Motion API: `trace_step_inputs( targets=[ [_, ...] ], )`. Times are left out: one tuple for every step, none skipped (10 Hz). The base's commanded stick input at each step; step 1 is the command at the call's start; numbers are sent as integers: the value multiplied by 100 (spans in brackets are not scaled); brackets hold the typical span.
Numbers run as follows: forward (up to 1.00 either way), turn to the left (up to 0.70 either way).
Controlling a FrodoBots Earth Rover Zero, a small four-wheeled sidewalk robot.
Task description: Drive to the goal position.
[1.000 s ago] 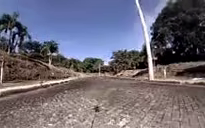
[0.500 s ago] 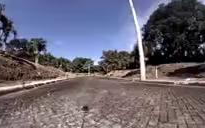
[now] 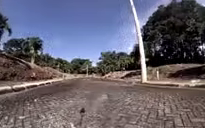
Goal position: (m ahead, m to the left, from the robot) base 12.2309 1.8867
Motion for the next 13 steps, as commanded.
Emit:
trace_step_inputs(
  targets=[
    [100, 0],
    [100, 0],
    [100, 0],
    [100, 0],
    [100, 0],
    [100, 0],
    [100, 0],
    [100, 0],
    [100, 0],
    [100, 0],
    [100, 0],
    [100, 0],
    [100, 0]
  ],
)
